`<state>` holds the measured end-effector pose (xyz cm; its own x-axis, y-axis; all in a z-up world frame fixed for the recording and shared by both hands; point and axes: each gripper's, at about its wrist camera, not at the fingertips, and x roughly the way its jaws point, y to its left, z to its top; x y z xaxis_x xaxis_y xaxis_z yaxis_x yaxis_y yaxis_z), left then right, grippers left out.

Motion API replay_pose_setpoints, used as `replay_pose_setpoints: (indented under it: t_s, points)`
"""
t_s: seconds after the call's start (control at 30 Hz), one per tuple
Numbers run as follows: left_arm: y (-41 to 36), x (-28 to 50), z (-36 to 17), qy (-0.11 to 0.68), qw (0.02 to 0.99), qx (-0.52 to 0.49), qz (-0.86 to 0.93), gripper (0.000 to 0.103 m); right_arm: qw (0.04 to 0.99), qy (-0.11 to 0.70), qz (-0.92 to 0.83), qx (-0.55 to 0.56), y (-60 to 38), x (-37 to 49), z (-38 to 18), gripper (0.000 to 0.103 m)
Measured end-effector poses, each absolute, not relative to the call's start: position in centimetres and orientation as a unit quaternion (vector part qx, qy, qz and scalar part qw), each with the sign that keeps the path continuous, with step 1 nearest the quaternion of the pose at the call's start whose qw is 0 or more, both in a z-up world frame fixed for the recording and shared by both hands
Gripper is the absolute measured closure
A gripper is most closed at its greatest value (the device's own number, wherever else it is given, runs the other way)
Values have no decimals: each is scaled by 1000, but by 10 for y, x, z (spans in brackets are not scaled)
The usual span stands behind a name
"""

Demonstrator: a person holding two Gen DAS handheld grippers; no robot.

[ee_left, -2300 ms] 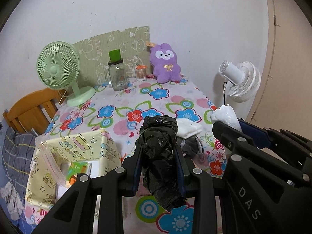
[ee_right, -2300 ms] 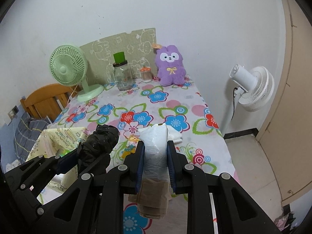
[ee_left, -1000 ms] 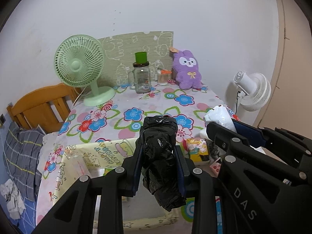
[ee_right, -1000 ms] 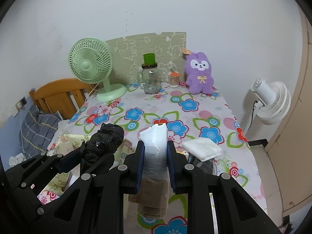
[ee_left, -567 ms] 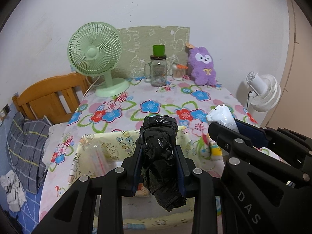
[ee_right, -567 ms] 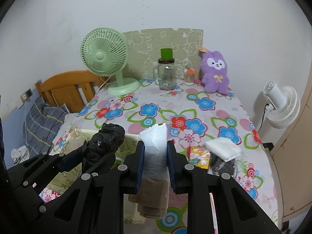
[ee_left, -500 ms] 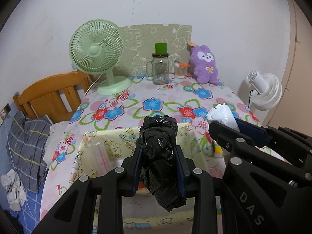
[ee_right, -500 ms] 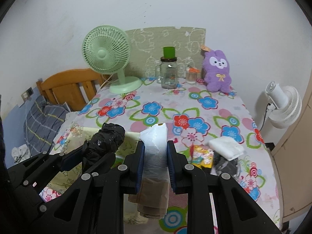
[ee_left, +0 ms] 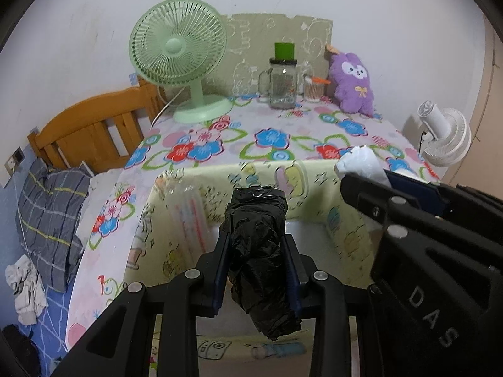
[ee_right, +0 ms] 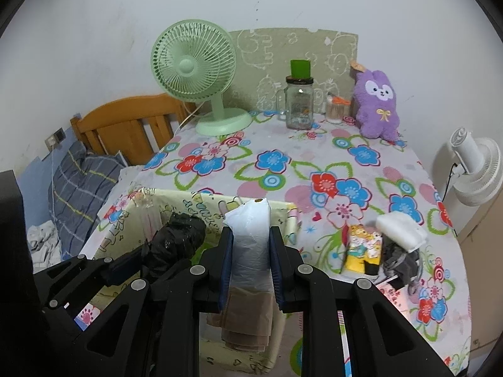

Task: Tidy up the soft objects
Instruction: 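Lower both bags into the fabric box and open both grippers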

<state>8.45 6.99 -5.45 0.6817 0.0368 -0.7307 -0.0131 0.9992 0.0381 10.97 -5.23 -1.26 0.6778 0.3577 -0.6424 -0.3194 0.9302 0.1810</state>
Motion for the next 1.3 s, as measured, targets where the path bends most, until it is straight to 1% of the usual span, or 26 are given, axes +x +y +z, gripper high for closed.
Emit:
replay_pose_setpoints:
  t_s: [0.1,0.17,0.33,0.4,0.5,0.53,0.57,0.67,0.8,0.93,1.07,1.1,1.17,1.23,1.3]
  points:
    - [76,85,-60,407,913,10,18,68,913,361,190,23,-45,112,-16,78]
    - [80,86,-65,417,909,6,19,64,911,364,193,20,-41,113,-19,78]
    - [90,87,-73,435,900,-6,20,63,905,374,203,13,-29,117,-26,78]
    - [93,87,-73,436,899,-7,24,60,903,376,207,12,-26,118,-28,78]
    - [96,87,-72,434,901,-8,20,48,900,380,213,9,-20,121,-30,78]
    - [97,87,-72,430,902,-5,26,34,899,382,215,10,-19,122,-31,78]
    - [98,87,-70,426,904,-2,35,24,898,383,215,10,-18,123,-31,78]
    - [102,90,-68,422,906,-9,33,22,897,384,219,8,-14,127,-32,78]
    - [105,94,-67,424,905,-20,26,21,894,387,226,7,-8,132,-34,78]
    - [104,96,-66,423,906,-23,23,17,891,390,233,3,-5,138,-38,78]
    - [102,99,-67,423,905,-19,28,16,888,395,237,0,-3,142,-42,77]
    - [102,99,-67,425,905,-19,28,16,887,396,237,-1,-3,142,-43,75]
    - [102,100,-67,424,905,-21,27,16,884,402,237,0,-3,144,-44,64]
    - [101,100,-66,424,905,-23,27,13,882,408,236,5,-5,144,-44,40]
    - [101,101,-66,424,905,-24,25,10,883,409,230,10,-8,143,-43,32]
